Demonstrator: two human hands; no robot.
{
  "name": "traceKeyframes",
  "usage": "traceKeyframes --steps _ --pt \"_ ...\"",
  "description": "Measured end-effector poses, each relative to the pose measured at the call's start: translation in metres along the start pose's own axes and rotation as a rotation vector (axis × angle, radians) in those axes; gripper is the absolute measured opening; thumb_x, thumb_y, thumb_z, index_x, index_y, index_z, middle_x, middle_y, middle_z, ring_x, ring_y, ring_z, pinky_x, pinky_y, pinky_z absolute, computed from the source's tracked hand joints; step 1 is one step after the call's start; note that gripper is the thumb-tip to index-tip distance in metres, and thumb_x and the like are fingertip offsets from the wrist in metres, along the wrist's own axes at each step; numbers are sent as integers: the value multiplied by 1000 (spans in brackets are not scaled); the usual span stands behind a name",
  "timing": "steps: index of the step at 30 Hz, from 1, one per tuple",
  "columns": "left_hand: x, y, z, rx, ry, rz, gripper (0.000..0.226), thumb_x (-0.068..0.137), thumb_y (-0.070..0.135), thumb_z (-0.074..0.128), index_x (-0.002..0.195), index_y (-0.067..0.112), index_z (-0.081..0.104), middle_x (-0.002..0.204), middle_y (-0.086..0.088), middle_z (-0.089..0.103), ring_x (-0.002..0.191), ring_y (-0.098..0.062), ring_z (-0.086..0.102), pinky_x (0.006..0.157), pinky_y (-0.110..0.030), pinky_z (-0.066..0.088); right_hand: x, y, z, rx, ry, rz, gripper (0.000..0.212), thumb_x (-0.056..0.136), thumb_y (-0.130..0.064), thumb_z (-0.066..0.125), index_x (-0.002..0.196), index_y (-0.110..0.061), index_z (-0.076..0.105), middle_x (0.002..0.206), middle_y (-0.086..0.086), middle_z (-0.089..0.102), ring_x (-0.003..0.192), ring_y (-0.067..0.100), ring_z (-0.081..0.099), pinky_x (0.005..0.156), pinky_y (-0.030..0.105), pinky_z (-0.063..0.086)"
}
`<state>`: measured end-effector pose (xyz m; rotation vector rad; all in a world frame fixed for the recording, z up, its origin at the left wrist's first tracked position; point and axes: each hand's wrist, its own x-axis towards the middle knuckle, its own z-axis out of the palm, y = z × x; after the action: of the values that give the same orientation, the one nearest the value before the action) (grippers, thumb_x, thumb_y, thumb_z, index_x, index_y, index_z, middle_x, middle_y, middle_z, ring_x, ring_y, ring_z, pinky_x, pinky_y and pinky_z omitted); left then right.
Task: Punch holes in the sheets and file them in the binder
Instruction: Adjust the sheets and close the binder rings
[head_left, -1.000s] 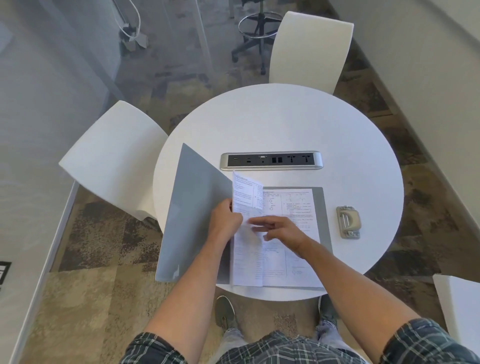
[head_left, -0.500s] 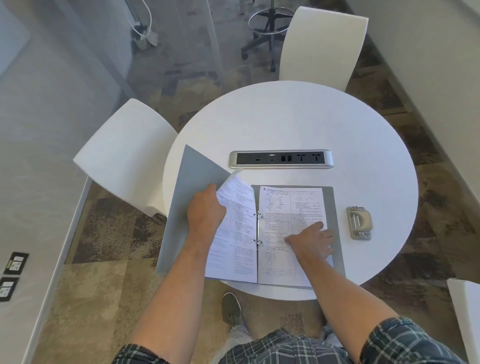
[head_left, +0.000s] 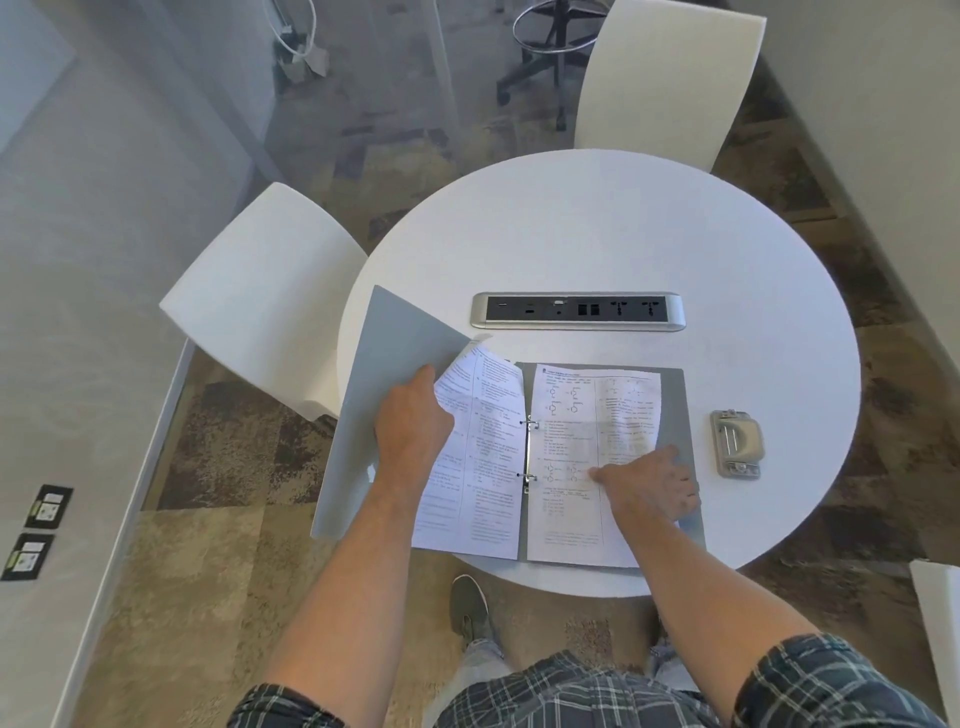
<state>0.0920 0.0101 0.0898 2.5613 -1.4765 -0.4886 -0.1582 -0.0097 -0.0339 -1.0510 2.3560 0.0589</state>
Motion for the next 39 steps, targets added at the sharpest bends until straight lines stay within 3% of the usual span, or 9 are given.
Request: traceKeyframes --steps 3,5,9,16,21,24,30,35,39 --pt "1 1 -3 -62 -8 2 50 92 9 54 140 20 52 113 -8 72 100 -35 67 80 -45 60 7 6 -6 23 -36 -1 92 57 -55 94 127 -13 52 126 13 63 123 35 54 106 47 41" --pt "0 3 -5 -96 -12 6 54 92 7 52 144 21 51 118 -8 71 104 -35 66 83 -45 59 9 8 -15 40 -81 -5 68 65 -53 88 114 -17 57 115 10 65 119 34 55 105 48 42" --pt "-2 7 -8 -133 -20 14 55 93 9 51 146 22 50 121 -7 70 103 -33 66 83 -45 60 4 3 -35 199 -202 -146 31 81 -45 71 93 -16 69 82 2 69 82 26 67 87 45 57" --pt "-5 12 -11 -196 -8 24 49 93 12 50 139 26 55 119 -1 72 95 -27 67 80 -40 60 -60 -68 -47 192 -391 -560 29 72 -39 63 89 -19 76 73 -2 77 61 16 75 68 34 64" --pt "-4 13 -14 -239 6 -6 45 85 11 49 125 25 63 111 -3 74 97 -30 67 80 -42 58 -105 -94 -30 294 -590 -801 29 86 -36 70 78 -8 68 69 1 70 59 14 60 57 30 46" --pt "-6 12 -14 -273 -23 -30 43 83 10 47 119 26 64 106 1 73 91 -27 65 77 -39 58 -108 -93 -20 302 -587 -796 29 90 -30 69 74 -7 62 64 -3 57 55 12 46 52 26 36" --pt "-11 13 -12 -347 -40 -47 41 82 12 48 114 30 65 97 9 69 90 -22 66 77 -40 59 -106 -90 -18 381 -540 -754 31 90 -35 69 72 -11 61 64 -4 61 56 12 50 55 29 42" --pt "-13 22 -8 -422 -68 -21 36 81 15 50 107 32 68 91 13 75 81 -13 69 69 -38 61 -102 -91 -27 494 -497 -736 29 89 -40 67 77 -14 67 78 1 74 71 23 72 71 46 64" --pt "-16 38 -8 -488 -84 -18 39 84 17 54 117 30 68 100 14 73 89 -12 70 75 -28 57 -95 -89 -31 613 -502 -710 28 91 -28 66 69 -17 55 62 -13 63 59 14 66 67 45 65"
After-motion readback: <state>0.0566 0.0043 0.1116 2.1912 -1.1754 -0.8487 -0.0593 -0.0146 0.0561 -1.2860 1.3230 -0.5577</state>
